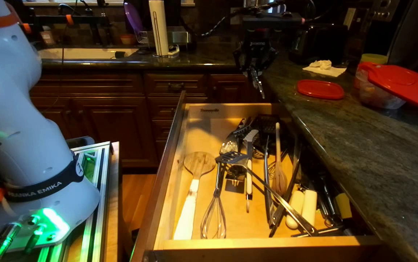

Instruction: Put the can opener into the drawer

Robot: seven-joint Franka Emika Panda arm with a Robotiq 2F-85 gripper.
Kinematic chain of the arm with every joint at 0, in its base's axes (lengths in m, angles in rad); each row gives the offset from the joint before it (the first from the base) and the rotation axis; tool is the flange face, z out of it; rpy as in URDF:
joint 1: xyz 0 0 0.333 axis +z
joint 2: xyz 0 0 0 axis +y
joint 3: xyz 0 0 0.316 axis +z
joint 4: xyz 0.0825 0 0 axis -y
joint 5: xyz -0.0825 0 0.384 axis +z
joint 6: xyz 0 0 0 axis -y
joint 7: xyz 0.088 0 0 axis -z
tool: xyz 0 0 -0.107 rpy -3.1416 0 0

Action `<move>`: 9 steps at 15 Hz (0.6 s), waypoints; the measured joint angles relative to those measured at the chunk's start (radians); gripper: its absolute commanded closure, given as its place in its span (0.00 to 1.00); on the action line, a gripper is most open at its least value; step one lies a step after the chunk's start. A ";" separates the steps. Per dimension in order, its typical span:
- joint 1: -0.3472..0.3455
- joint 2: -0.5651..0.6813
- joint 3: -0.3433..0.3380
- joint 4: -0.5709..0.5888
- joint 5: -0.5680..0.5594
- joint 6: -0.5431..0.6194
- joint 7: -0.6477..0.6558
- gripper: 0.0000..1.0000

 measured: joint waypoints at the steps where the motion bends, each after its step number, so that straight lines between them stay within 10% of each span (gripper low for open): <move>1: 0.012 -0.040 0.003 -0.045 0.001 -0.014 0.018 0.85; 8: 0.028 -0.111 0.001 -0.125 0.002 -0.017 0.041 0.85; 9: 0.028 -0.111 0.001 -0.125 0.002 -0.017 0.041 0.96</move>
